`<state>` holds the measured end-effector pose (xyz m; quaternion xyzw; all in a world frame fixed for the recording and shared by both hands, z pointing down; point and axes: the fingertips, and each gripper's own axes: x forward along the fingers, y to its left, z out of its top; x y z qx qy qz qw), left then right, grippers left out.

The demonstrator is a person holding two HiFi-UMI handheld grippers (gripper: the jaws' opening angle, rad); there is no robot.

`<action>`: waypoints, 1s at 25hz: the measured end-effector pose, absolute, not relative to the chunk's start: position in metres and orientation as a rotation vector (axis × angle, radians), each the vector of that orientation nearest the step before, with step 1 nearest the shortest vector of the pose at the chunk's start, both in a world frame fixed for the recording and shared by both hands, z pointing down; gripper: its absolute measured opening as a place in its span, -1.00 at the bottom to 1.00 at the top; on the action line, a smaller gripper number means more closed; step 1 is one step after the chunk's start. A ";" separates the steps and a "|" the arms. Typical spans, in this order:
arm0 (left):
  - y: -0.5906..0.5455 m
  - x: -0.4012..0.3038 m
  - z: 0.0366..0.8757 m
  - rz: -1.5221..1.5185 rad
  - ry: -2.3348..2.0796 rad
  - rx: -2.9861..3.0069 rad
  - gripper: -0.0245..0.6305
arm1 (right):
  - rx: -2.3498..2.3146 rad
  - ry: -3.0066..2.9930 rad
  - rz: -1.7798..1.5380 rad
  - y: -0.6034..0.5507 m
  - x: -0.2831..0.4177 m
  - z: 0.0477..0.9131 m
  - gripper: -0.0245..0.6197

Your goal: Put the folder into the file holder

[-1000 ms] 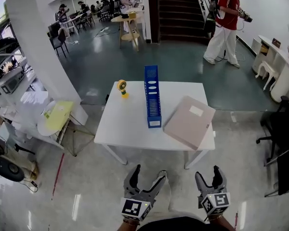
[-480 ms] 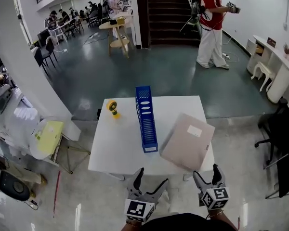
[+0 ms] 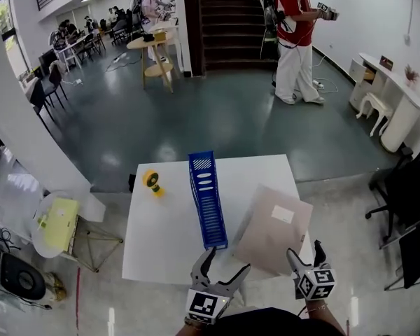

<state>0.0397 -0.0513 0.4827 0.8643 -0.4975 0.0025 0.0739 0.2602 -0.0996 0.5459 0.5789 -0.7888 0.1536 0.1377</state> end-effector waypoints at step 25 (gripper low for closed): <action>-0.146 0.140 0.627 0.618 -1.052 2.449 0.35 | 1.590 -2.139 0.732 -0.187 0.320 0.611 0.43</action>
